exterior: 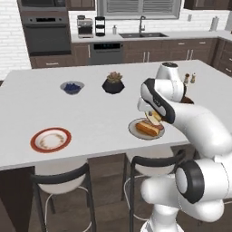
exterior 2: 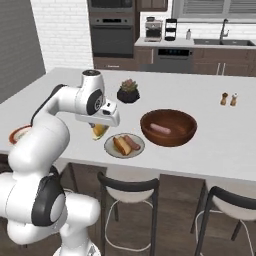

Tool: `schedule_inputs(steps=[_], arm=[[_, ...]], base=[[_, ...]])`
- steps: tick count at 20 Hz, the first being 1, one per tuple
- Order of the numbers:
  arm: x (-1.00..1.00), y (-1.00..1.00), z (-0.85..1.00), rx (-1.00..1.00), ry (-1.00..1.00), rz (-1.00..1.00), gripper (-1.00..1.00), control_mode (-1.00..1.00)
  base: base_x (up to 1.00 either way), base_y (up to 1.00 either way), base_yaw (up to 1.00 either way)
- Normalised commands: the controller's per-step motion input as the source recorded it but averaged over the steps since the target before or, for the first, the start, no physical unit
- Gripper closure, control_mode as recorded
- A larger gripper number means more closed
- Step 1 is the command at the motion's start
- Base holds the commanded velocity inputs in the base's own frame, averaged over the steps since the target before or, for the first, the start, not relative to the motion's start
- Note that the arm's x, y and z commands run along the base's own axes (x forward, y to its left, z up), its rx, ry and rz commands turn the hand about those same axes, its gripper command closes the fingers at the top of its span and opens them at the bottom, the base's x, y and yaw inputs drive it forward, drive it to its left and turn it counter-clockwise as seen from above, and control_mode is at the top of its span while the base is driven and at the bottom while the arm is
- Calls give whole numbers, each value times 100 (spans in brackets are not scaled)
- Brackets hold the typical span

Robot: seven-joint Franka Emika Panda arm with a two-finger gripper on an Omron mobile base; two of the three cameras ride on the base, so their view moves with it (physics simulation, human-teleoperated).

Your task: Place one bun and one sausage from the bowl on each plate.

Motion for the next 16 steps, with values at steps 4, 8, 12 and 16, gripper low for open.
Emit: schedule_inputs(steps=[4, 8, 12, 16], arm=[[0, 0, 0, 0, 0, 0, 100, 100], [0, 0, 0, 0, 0, 0, 100, 100], [0, 0, 0, 0, 0, 0, 100, 100], [0, 0, 0, 0, 0, 0, 100, 100]], base=[[-24, 100, 0], [1, 100, 0], [20, 93, 0], [39, 44, 0]])
